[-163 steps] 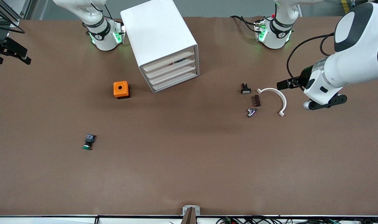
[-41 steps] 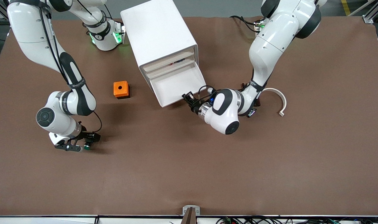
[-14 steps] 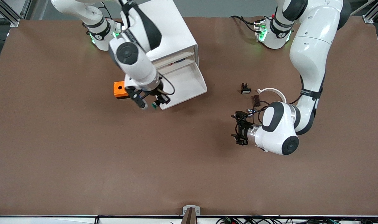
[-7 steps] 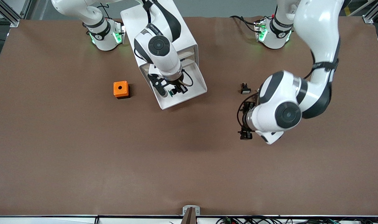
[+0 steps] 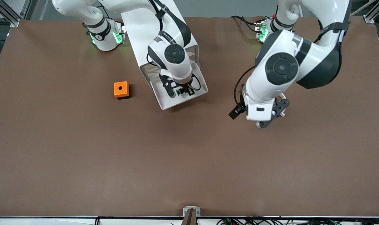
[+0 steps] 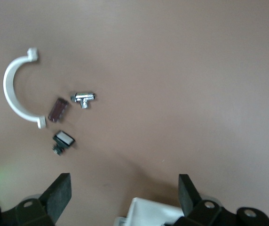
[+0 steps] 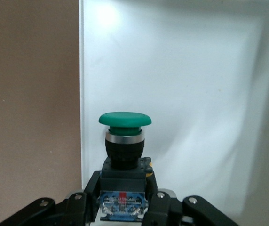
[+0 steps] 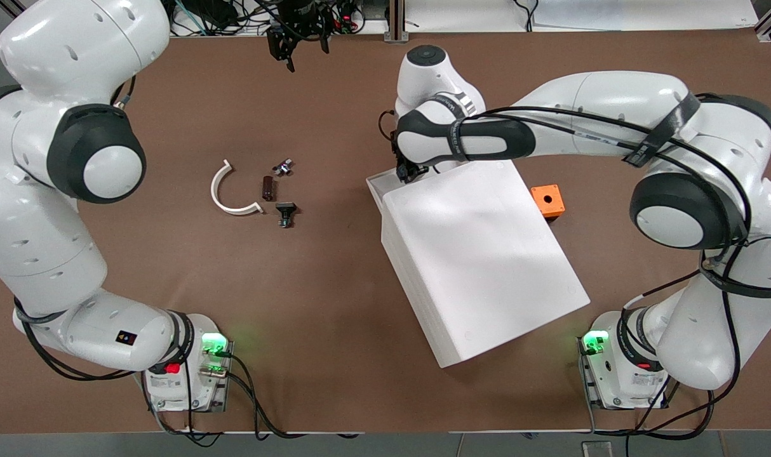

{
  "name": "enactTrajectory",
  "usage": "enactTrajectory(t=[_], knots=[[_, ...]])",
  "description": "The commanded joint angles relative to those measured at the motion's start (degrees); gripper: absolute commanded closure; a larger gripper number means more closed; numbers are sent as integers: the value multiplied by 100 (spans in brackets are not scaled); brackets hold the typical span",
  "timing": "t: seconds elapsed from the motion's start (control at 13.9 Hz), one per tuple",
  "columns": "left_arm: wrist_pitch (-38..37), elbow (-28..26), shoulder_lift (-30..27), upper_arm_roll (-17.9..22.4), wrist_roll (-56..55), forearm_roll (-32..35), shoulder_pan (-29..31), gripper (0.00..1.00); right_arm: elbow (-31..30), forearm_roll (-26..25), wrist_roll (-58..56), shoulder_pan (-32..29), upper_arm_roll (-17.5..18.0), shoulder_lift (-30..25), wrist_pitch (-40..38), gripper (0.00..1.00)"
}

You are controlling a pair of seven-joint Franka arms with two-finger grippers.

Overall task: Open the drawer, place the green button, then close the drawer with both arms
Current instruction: 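Lower the button into the drawer and open the right gripper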

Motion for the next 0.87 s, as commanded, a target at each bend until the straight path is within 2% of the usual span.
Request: enactTrajectory(t=[0.0, 0.22, 0.29, 0.43, 0.58, 0.65, 0.72, 0.79], knots=[[222, -505, -132, -71, 1124, 206, 37, 0, 210, -44, 182, 133, -65, 161, -55, 100], [1660, -1708, -185, -176, 2196, 215, 37, 0, 192, -52, 199, 169, -65, 249, -72, 100], [1900, -1920, -185, -220, 2452, 215, 72, 0, 192, -52, 260, 177, -65, 276, -72, 100], [1981, -2168, -185, -238, 2866, 198, 72, 0, 192, -61, 366, 221, -65, 285, -81, 100], [2016, -2186, -97, -317, 3183, 49, 99, 0, 192, -61, 366, 248, -65, 320, -90, 100], [2103, -2195, -10, -317, 3288, -161, 99, 0, 201, -61, 358, 248, -65, 337, -107, 70], [2191, -2230, 34, -317, 3368, -284, 81, 0, 201, -61, 366, 248, -65, 337, -125, 1], [2401, -2334, 105, -334, 3386, -294, 64, 0, 201, -70, 340, 248, -65, 337, -125, 0]])
